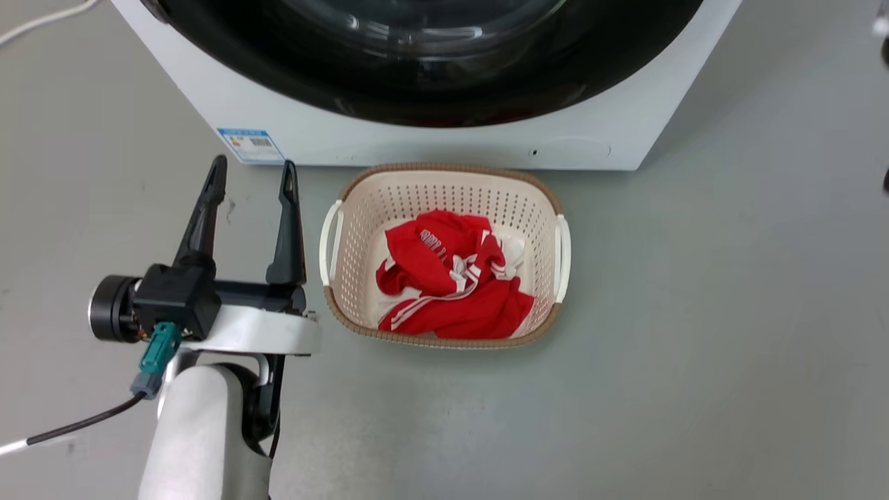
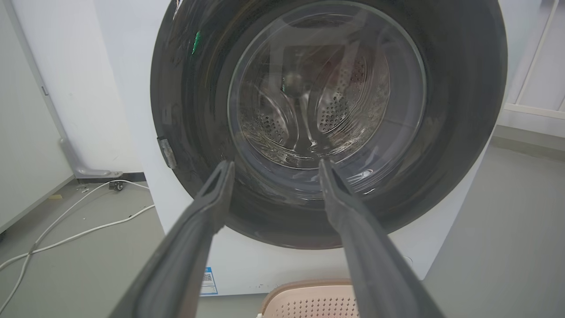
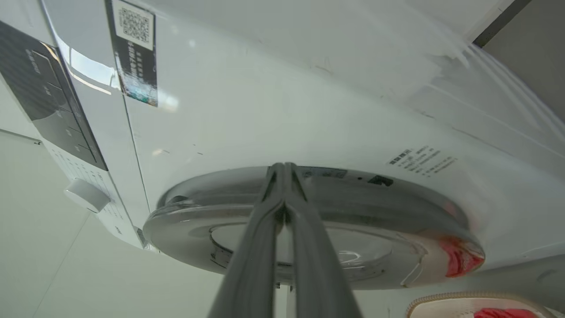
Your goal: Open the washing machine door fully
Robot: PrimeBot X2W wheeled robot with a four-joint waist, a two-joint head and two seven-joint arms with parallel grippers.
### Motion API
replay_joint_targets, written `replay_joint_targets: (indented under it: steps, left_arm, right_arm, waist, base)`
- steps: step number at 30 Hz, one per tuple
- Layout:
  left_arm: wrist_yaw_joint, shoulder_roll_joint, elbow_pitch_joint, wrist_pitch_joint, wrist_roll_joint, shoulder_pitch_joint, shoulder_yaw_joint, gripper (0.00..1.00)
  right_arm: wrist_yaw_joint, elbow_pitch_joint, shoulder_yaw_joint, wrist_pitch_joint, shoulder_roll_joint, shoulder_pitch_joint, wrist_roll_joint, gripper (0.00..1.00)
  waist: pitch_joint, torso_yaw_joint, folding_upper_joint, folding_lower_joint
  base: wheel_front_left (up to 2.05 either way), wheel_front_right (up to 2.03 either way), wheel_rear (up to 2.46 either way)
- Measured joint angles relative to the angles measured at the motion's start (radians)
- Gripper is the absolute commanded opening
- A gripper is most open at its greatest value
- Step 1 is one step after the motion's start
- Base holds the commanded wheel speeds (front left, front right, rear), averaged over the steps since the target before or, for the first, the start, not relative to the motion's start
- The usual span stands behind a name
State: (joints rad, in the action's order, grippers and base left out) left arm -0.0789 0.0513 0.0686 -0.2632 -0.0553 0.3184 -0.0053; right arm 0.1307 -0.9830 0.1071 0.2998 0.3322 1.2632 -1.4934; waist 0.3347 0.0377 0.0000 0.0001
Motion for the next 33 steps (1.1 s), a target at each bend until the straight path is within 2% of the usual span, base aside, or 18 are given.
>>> replay_joint_targets:
  steps: [9, 21, 27, 33]
  left_arm:
    - [0.001, 0.000, -0.022, 0.000, -0.012, 0.047, -0.018, 1.00]
    - [0.011, 0.000, -0.030, 0.000, -0.024, 0.069, -0.036, 1.00]
    - [0.013, 0.000, -0.030, 0.000, -0.027, 0.081, -0.047, 1.00]
    - [0.017, -0.001, -0.027, 0.000, -0.029, 0.083, -0.052, 1.00]
  right_arm:
    - [0.000, -0.167, 0.096, 0.132, -0.034, 0.256, 0.099, 0.00]
    - [0.000, -0.268, 0.170, 0.205, -0.060, 0.374, 0.188, 0.00]
    - [0.000, -0.289, 0.137, 0.267, -0.070, 0.399, 0.158, 0.00]
    - [0.000, -0.294, 0.111, 0.362, -0.115, 0.402, 0.116, 0.00]
  waist:
    - [0.086, 0.017, 0.0000, 0.0000]
    - [0.137, 0.027, 0.0000, 0.0000]
    - [0.151, 0.030, 0.0000, 0.0000]
    - [0.149, 0.026, 0.0000, 0.0000]
  base:
    - [0.00, 0.00, 0.00]
    - [0.00, 0.00, 0.00]
    - [0.00, 0.00, 0.00]
    - [0.00, 0.00, 0.00]
